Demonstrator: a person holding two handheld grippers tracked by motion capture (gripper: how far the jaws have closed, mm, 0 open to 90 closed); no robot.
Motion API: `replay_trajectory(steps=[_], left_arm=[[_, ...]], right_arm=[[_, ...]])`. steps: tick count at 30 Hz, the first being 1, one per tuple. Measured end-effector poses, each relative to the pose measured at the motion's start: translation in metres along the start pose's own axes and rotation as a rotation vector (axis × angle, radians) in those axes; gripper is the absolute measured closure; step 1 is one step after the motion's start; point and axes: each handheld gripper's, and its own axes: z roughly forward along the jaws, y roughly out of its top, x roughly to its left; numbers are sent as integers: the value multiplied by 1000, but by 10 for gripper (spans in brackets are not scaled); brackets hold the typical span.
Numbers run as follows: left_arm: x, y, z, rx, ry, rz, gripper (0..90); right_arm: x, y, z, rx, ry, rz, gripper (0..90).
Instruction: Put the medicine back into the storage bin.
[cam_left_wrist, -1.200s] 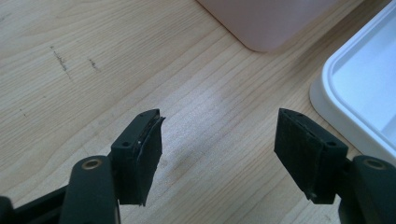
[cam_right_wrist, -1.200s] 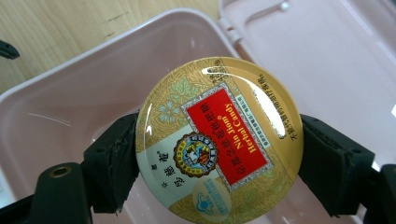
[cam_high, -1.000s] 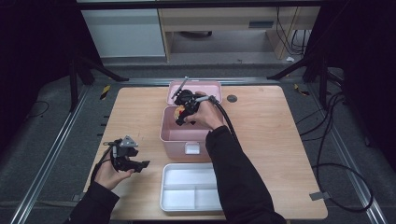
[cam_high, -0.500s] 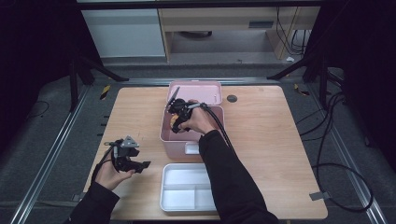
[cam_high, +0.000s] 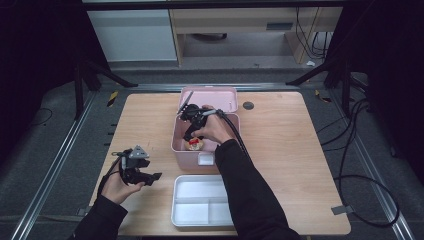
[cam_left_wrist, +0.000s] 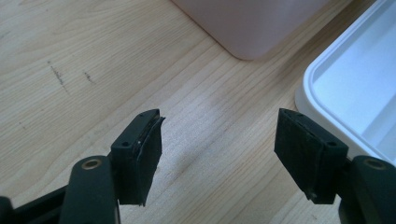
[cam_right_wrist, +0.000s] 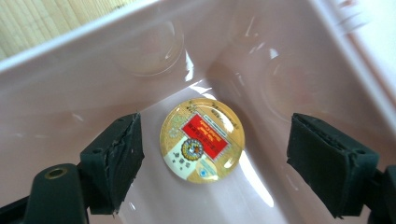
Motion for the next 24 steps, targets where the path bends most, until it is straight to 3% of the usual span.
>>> replay_trajectory(steps=[6, 12, 14, 24], left_arm=[[-3, 2, -3, -15, -4, 35, 314], [-7, 5, -5, -13, -15, 70, 316], [-9, 6, -7, -15, -35, 75, 337], [-13, 9, -9, -36, -50, 108, 329]], right_arm=[[1, -7, -36, -86, -31, -3, 220], [1, -27, -67, -119, -67, -4, 237], [1, -37, -79, -133, -88, 3, 256], [5, -100, -135, -201, -159, -19, 318]])
